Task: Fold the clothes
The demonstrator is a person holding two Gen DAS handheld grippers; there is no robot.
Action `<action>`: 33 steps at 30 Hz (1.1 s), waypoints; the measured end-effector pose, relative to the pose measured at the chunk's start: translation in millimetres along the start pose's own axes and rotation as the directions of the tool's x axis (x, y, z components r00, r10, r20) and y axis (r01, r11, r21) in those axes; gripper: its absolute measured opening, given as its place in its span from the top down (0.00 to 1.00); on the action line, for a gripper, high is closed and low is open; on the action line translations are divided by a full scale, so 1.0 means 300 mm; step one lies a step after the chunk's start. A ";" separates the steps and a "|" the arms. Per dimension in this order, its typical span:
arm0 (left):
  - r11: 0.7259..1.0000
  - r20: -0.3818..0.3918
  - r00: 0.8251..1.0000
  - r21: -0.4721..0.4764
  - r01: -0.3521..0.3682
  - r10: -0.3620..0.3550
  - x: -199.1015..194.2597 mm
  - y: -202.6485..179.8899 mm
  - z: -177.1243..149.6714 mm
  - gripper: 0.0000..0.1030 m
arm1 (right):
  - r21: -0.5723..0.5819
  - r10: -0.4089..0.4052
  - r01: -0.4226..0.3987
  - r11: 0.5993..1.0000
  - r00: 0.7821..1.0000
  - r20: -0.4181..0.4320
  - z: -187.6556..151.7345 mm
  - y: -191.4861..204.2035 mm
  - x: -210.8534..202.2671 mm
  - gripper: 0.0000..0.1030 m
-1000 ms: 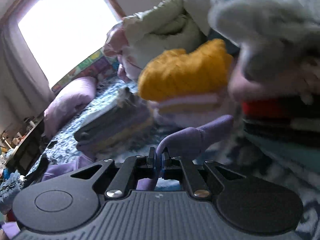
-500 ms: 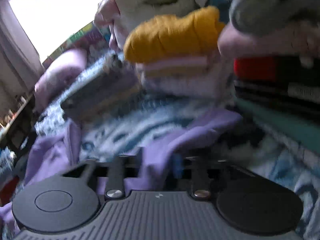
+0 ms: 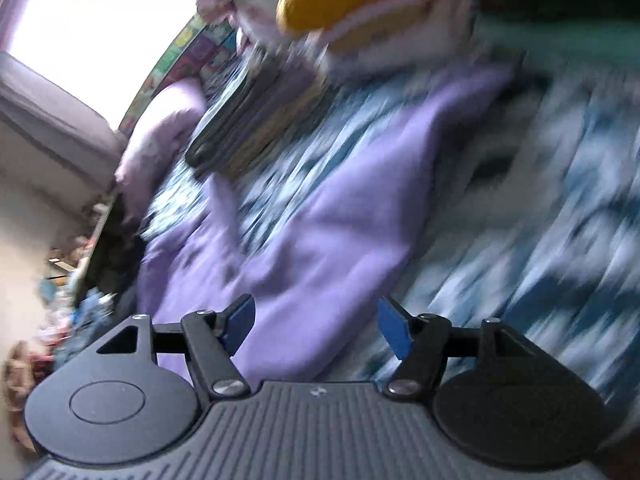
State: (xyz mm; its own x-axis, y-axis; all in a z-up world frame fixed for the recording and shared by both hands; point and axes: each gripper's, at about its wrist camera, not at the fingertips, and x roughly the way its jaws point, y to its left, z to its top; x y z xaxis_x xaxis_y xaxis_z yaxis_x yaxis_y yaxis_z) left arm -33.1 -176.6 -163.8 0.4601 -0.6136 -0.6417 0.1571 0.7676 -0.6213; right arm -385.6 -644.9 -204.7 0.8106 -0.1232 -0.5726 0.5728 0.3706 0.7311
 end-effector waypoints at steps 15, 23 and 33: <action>0.990 -0.217 0.966 -0.027 0.138 -0.141 0.053 -0.204 -0.224 0.44 | 0.015 0.122 -0.121 0.992 0.964 -0.235 -0.297 0.156 0.122 0.35; 0.994 -0.227 0.967 -0.036 0.107 -0.112 0.103 -0.216 -0.251 0.60 | 0.054 0.146 -0.137 0.989 0.961 -0.234 -0.293 0.137 0.146 0.44; 0.989 -0.231 0.964 -0.093 0.116 -0.134 0.131 -0.173 -0.288 0.65 | 0.101 0.173 -0.153 0.983 0.960 -0.223 -0.309 0.106 0.163 0.55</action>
State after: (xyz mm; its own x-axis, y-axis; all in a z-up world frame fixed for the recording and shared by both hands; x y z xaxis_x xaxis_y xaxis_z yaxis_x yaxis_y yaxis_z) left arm -98.7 -256.6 -195.7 0.2205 -0.7372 -0.6387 0.1270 0.6710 -0.7305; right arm -339.2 -553.8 -243.9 0.8494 0.1507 -0.5057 0.4510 0.2902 0.8440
